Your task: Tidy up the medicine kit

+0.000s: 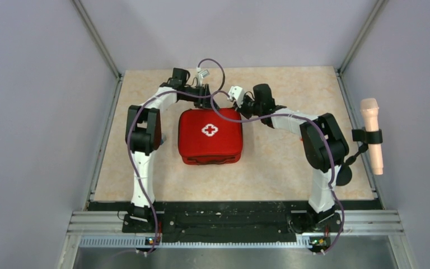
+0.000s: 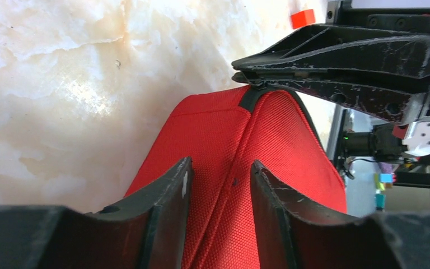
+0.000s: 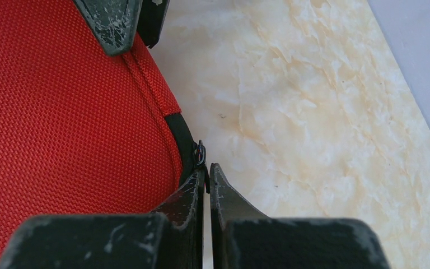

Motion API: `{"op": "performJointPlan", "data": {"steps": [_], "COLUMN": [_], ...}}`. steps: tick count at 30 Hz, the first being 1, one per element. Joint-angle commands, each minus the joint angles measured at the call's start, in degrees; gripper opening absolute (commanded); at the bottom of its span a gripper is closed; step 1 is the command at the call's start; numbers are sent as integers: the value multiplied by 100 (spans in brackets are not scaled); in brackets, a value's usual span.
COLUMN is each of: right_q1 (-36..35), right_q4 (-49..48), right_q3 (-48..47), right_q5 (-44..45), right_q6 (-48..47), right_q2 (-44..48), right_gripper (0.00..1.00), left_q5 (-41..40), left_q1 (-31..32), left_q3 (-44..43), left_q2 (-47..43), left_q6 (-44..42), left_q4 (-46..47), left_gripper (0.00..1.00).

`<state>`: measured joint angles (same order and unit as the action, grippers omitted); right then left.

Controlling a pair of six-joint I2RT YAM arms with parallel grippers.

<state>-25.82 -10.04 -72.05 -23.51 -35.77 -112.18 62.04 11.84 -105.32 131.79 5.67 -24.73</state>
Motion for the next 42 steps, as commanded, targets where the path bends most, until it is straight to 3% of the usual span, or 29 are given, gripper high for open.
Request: {"op": "performJointPlan", "data": {"steps": [1,6,10,12,15,28,36,42], "right_q1": [-210,-213,-213,-214,-206,294,677,716], "right_q4": [-297,-343,-357,-349,-365,-679,-446,-728], "right_q3": [-321,-393,-366,-306,-178,522,979,1844], "right_q5": [-315,-253,-206,-115,106,1038,1029,1247], "right_q6": [203,355,417,331,117,-452,-728,-640], "right_q2": [-131,-213,-220,-203,-123,448,822,1661], "right_gripper": [0,0,0,0,0,0,0,0], "left_q5": [-334,-674,-826,-811,-966,-744,-323,250], "left_q1": [205,267,343,346,327,-195,-359,-528], "left_q3": [140,12,82,104,90,191,330,618], "left_q2": [-76,77,95,117,132,-90,-205,-277], "left_q6": [-475,-1250,-1615,-1820,-2129,-2070,-1961,-1213], "left_q4": [-601,-1302,-1576,-1736,-2012,-1951,-1982,-1484], "left_gripper": [47,50,44,29,0,0,0,0]}}
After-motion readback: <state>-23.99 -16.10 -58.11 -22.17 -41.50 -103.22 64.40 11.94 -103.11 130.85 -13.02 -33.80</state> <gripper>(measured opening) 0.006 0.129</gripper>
